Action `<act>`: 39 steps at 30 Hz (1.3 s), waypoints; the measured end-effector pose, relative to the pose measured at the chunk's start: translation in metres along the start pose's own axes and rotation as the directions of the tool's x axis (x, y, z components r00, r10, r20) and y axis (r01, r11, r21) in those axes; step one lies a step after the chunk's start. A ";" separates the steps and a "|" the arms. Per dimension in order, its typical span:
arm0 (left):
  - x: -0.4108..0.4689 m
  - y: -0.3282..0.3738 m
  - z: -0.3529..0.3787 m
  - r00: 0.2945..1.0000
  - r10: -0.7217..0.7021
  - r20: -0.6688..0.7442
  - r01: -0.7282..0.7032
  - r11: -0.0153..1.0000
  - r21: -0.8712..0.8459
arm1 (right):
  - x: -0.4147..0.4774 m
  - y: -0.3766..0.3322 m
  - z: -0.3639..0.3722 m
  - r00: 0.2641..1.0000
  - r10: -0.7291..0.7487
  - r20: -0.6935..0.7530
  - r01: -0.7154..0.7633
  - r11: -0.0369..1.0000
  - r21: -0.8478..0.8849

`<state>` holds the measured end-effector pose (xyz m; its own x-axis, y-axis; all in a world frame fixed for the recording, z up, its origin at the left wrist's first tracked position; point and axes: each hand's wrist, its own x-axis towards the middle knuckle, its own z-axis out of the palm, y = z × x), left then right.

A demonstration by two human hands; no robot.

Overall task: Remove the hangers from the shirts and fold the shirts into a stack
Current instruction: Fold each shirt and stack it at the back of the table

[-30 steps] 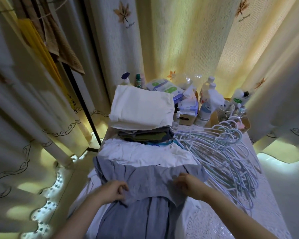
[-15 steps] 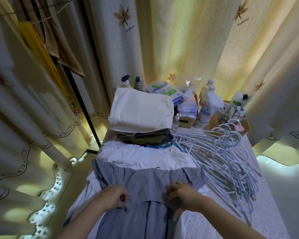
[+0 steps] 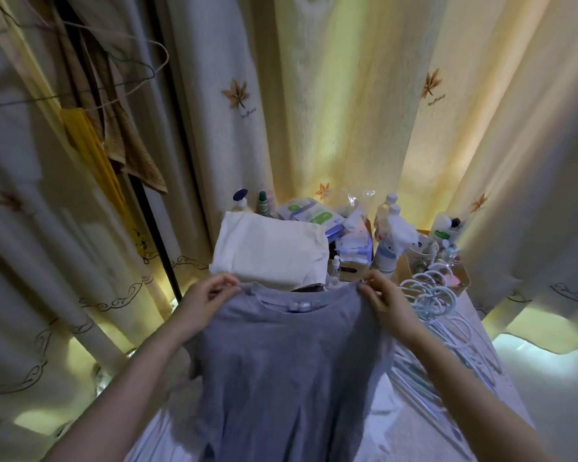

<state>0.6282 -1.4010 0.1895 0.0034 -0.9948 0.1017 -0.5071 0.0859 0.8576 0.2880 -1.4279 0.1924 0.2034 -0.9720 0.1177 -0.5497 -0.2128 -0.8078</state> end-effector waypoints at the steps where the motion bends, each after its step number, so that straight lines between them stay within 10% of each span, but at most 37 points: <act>1: 0.004 0.013 -0.009 1.000 0.005 0.010 -0.005 1.000 -0.006 | 0.004 -0.010 -0.008 1.000 -0.011 0.000 0.011 1.000 -0.005; 5: 0.012 0.047 -0.041 0.992 -0.067 0.109 0.053 0.991 0.123 | 0.009 -0.039 -0.021 0.999 -0.043 -0.006 0.043 0.999 -0.024; 12: -0.021 0.041 -0.022 0.978 -0.155 -0.142 0.165 0.984 0.061 | -0.020 -0.038 -0.008 0.993 0.086 0.083 -0.073 0.986 -0.152; 19: -0.067 0.042 0.053 0.893 -0.174 -0.415 0.124 0.982 -0.145 | -0.057 -0.050 0.053 0.968 0.227 -0.111 -0.194 0.950 0.246; 39: -0.107 0.081 0.103 0.939 -0.072 -0.337 0.031 0.991 -0.126 | -0.081 -0.104 0.064 0.917 0.300 0.264 -0.400 0.701 0.590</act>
<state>0.4978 -1.2929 0.1956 0.3301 -0.9218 0.2031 -0.3937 0.0611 0.9172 0.3806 -1.3210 0.2300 0.2356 -0.9284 -0.2874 0.0113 0.2983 -0.9544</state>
